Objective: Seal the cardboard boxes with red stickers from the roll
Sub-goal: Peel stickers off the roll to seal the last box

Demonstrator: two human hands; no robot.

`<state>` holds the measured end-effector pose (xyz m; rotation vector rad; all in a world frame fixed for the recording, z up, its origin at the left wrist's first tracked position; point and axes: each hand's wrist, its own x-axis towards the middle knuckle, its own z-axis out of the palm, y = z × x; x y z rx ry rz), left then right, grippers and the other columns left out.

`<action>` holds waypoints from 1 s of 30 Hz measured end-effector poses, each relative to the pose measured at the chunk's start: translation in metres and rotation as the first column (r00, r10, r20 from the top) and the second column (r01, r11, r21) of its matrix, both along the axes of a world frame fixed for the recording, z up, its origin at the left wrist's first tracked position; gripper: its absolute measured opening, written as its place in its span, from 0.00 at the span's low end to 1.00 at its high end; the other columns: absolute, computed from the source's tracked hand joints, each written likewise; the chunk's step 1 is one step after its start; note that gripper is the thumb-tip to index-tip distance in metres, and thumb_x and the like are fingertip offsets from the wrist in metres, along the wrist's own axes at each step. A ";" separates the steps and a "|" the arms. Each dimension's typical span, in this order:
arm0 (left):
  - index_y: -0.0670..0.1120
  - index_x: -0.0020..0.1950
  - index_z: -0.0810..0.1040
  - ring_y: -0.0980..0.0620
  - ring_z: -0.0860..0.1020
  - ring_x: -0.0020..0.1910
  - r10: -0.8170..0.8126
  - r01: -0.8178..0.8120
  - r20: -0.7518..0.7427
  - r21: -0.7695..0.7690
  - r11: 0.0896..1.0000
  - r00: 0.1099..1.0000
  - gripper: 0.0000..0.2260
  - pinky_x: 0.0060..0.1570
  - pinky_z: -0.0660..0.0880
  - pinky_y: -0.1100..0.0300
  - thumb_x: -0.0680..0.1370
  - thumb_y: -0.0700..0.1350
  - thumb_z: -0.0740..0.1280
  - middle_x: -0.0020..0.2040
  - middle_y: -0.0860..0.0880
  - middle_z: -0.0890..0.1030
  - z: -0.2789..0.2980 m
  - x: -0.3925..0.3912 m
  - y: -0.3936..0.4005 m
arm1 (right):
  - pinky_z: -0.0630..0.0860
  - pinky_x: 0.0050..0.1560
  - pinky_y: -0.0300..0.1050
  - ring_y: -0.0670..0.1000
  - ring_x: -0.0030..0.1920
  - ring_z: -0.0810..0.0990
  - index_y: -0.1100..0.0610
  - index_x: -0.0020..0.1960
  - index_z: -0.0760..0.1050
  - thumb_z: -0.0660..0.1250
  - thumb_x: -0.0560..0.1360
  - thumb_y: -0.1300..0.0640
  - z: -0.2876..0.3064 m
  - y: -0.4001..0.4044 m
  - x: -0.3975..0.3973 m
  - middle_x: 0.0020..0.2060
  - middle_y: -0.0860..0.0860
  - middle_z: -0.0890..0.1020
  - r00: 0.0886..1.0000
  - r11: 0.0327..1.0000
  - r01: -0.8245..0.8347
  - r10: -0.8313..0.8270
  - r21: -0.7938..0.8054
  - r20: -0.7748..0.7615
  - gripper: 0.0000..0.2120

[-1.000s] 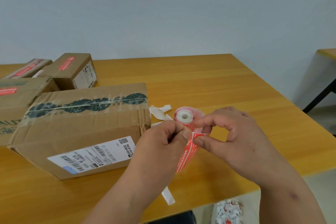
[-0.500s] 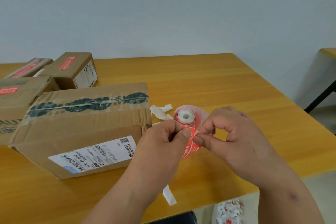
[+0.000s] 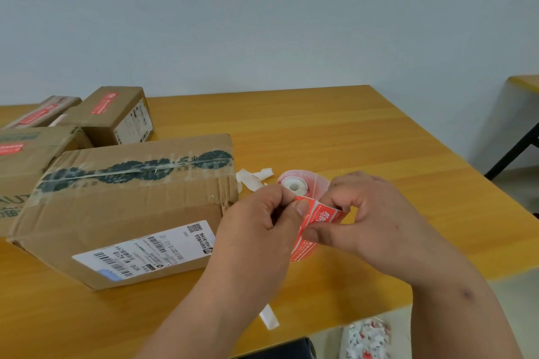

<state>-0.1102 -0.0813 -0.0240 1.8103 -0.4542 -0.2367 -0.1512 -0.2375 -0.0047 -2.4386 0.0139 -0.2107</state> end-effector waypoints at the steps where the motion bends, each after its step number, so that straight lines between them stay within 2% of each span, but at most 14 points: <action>1: 0.48 0.39 0.78 0.54 0.70 0.28 0.001 -0.001 0.003 -0.003 1.000 1.000 0.11 0.28 0.68 0.58 0.78 0.51 0.65 0.34 0.44 0.79 0.000 0.000 0.000 | 0.61 0.63 0.52 0.40 0.48 0.71 0.47 0.37 0.80 0.76 0.64 0.45 0.000 -0.001 0.001 0.39 0.40 0.78 1.000 1.000 0.000 0.000 0.009 0.000 0.08; 3: 0.48 0.39 0.78 0.55 0.68 0.28 0.003 -0.003 0.002 -0.007 1.000 1.000 0.11 0.27 0.65 0.60 0.78 0.51 0.65 0.34 0.44 0.78 -0.001 0.001 0.000 | 0.60 0.64 0.54 0.41 0.49 0.71 0.48 0.37 0.80 0.77 0.65 0.47 -0.001 -0.001 0.001 0.39 0.43 0.77 1.000 1.000 0.000 0.000 0.004 0.014 0.07; 8: 0.48 0.38 0.79 0.56 0.65 0.26 0.008 -0.008 0.000 -0.014 1.000 1.000 0.11 0.26 0.63 0.64 0.78 0.51 0.65 0.31 0.44 0.75 -0.003 0.001 -0.003 | 0.53 0.66 0.49 0.41 0.53 0.71 0.50 0.34 0.79 0.76 0.65 0.48 -0.002 -0.001 -0.003 0.40 0.45 0.77 0.999 1.000 0.007 -0.006 -0.025 0.050 0.09; 12: 0.48 0.38 0.79 0.56 0.66 0.27 0.014 -0.015 -0.029 -0.026 1.000 0.999 0.11 0.26 0.64 0.64 0.78 0.52 0.65 0.31 0.45 0.75 -0.003 0.001 -0.004 | 0.52 0.66 0.48 0.41 0.54 0.71 0.51 0.33 0.78 0.75 0.65 0.44 -0.004 -0.002 -0.005 0.38 0.45 0.77 0.997 0.998 0.011 -0.007 -0.060 0.078 0.13; 14: 0.49 0.38 0.79 0.55 0.66 0.27 0.017 -0.020 -0.062 -0.040 0.999 0.998 0.11 0.27 0.64 0.62 0.78 0.52 0.66 0.30 0.45 0.74 -0.003 0.001 -0.004 | 0.52 0.66 0.47 0.41 0.53 0.71 0.51 0.34 0.76 0.71 0.64 0.41 -0.005 -0.001 -0.005 0.38 0.45 0.76 0.995 0.997 0.018 -0.010 -0.076 0.103 0.14; 16: 0.50 0.39 0.80 0.53 0.68 0.29 0.018 -0.022 -0.087 -0.049 0.999 0.996 0.10 0.29 0.67 0.58 0.77 0.53 0.66 0.33 0.43 0.77 -0.003 0.001 -0.004 | 0.52 0.66 0.46 0.41 0.53 0.71 0.50 0.35 0.75 0.69 0.63 0.40 -0.005 -0.001 -0.005 0.38 0.44 0.76 0.993 0.997 0.025 -0.016 -0.078 0.118 0.13; 18: 0.53 0.41 0.81 0.48 0.74 0.31 0.009 -0.016 -0.107 -0.069 0.997 0.994 0.10 0.32 0.73 0.52 0.77 0.55 0.65 0.36 0.45 0.80 -0.001 0.000 -0.004 | 0.52 0.67 0.47 0.41 0.54 0.71 0.50 0.34 0.76 0.69 0.63 0.40 -0.004 -0.003 -0.006 0.38 0.44 0.77 0.993 0.996 0.032 -0.023 -0.080 0.116 0.13; 20: 0.56 0.46 0.82 0.46 0.80 0.38 -0.009 0.003 -0.097 -0.061 0.998 0.995 0.09 0.38 0.79 0.49 0.75 0.58 0.65 0.39 0.49 0.83 0.001 0.000 -0.002 | 0.51 0.67 0.50 0.41 0.54 0.71 0.49 0.35 0.78 0.69 0.63 0.40 -0.003 -0.004 -0.006 0.39 0.43 0.77 0.993 0.996 0.044 -0.035 -0.083 0.114 0.13; 22: 0.57 0.46 0.82 0.51 0.82 0.39 -0.020 0.020 -0.063 -0.014 1.000 0.998 0.06 0.40 0.80 0.52 0.75 0.56 0.67 0.39 0.52 0.84 0.001 0.001 0.001 | 0.52 0.68 0.51 0.40 0.54 0.71 0.48 0.36 0.79 0.69 0.63 0.38 -0.001 -0.005 -0.006 0.39 0.42 0.78 0.992 0.996 0.050 -0.041 -0.070 0.118 0.14; 24: 0.54 0.40 0.82 0.55 0.82 0.36 -0.026 0.026 -0.054 0.002 1.000 0.998 0.05 0.36 0.81 0.58 0.74 0.52 0.69 0.37 0.54 0.84 0.001 0.001 0.002 | 0.53 0.68 0.50 0.39 0.52 0.71 0.47 0.38 0.79 0.69 0.61 0.34 0.002 -0.005 -0.007 0.40 0.39 0.78 0.994 0.998 0.041 -0.035 -0.058 0.101 0.17; 27: 0.50 0.38 0.80 0.59 0.79 0.30 -0.025 0.025 -0.051 0.000 1.000 0.998 0.07 0.28 0.73 0.68 0.74 0.51 0.70 0.35 0.53 0.83 0.002 -0.001 0.001 | 0.56 0.67 0.53 0.39 0.50 0.71 0.48 0.39 0.78 0.71 0.58 0.34 0.005 -0.006 -0.007 0.39 0.38 0.77 1.000 0.999 0.009 -0.008 -0.034 0.030 0.20; 30: 0.48 0.39 0.81 0.57 0.75 0.29 -0.040 0.040 -0.014 -0.010 0.999 0.999 0.08 0.28 0.70 0.68 0.75 0.50 0.69 0.35 0.50 0.82 0.003 -0.003 -0.001 | 0.55 0.67 0.55 0.39 0.51 0.71 0.50 0.35 0.79 0.75 0.59 0.37 0.004 -0.006 -0.004 0.38 0.41 0.77 1.000 1.000 0.010 -0.010 -0.019 -0.004 0.17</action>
